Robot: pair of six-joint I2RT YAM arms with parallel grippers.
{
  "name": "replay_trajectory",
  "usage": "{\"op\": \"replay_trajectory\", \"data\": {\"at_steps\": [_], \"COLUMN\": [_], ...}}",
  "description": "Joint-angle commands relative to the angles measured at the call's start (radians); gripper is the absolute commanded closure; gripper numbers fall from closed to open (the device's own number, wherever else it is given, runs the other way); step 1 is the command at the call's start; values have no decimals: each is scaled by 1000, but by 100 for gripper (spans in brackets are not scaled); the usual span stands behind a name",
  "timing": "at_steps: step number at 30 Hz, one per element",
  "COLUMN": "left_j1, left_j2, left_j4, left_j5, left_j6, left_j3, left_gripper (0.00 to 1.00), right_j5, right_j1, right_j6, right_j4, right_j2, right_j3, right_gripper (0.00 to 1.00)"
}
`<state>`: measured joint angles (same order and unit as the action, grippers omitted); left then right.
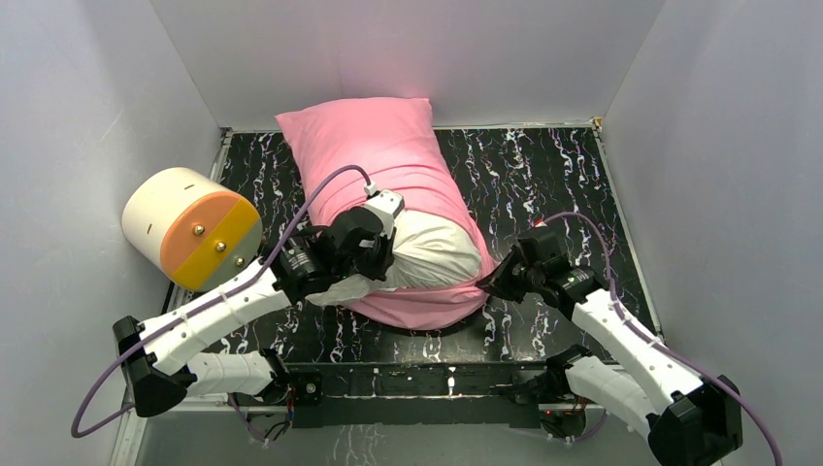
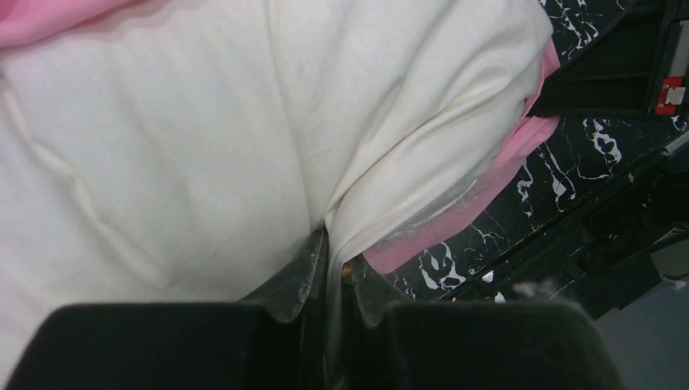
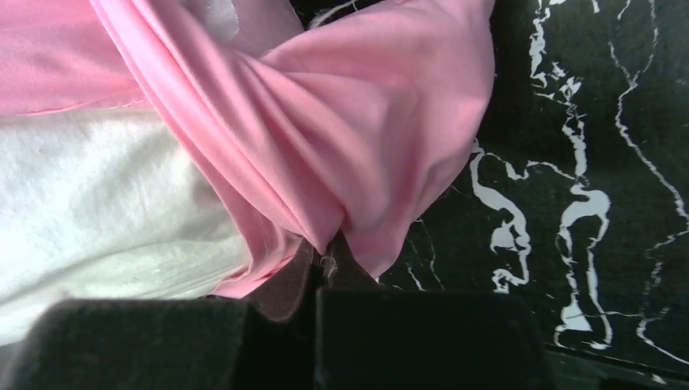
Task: Remove the pillowcase from the pillow
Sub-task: Remove the pillow from the pillowcase.
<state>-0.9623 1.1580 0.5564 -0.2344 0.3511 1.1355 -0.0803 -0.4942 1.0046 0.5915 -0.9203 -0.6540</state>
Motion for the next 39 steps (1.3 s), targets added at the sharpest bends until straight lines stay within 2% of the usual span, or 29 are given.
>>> {"op": "replay_trajectory", "data": {"at_steps": [1,7,10,11,13,14,17,19,23,24,27,30,35,37,39], "left_j1": [38,38,39,39,39,38,-13,-80,-238,-262,-287,-291,-293,-294,-294], "left_j2": [-76,-104,-110,-100,-59,-34,33,71,174,192,213,224,327,396,477], "left_j4": [51,100,37,13,-6,-8,-24,-34,-35,-35,-66,-169,-288,-317,-333], "left_j5": [-289,-291,-99,-8,129,178,234,234,206,208,230,197,-20,-166,-311], "left_j6": [-46,-38,-103,-127,-159,-180,-272,-356,-502,-524,-572,-643,-744,-734,-730], "left_j3": [183,176,122,118,138,160,219,252,284,279,216,111,-32,-55,-60], "left_gripper": [100,100,100,90,59,48,24,15,10,4,2,2,2,3,12], "right_j5": [308,354,187,132,36,3,-28,-28,-27,-29,-47,-69,-84,-69,-43], "right_j1": [29,40,41,41,41,40,39,39,41,41,41,42,42,42,43], "right_j6": [102,96,-23,-50,-81,-92,-104,-96,-42,-35,-7,6,22,29,29], "right_j4": [104,97,-23,-51,-79,-83,-75,-80,-119,-125,-134,-137,-124,-103,-79], "right_j2": [35,30,8,-2,-33,-50,-68,-47,16,29,44,52,90,111,129], "right_j3": [130,125,95,84,66,53,35,36,59,63,69,68,51,38,21], "right_gripper": [100,100,100,100,100,100,100,100,100,100,100,100,100,100,100]}}
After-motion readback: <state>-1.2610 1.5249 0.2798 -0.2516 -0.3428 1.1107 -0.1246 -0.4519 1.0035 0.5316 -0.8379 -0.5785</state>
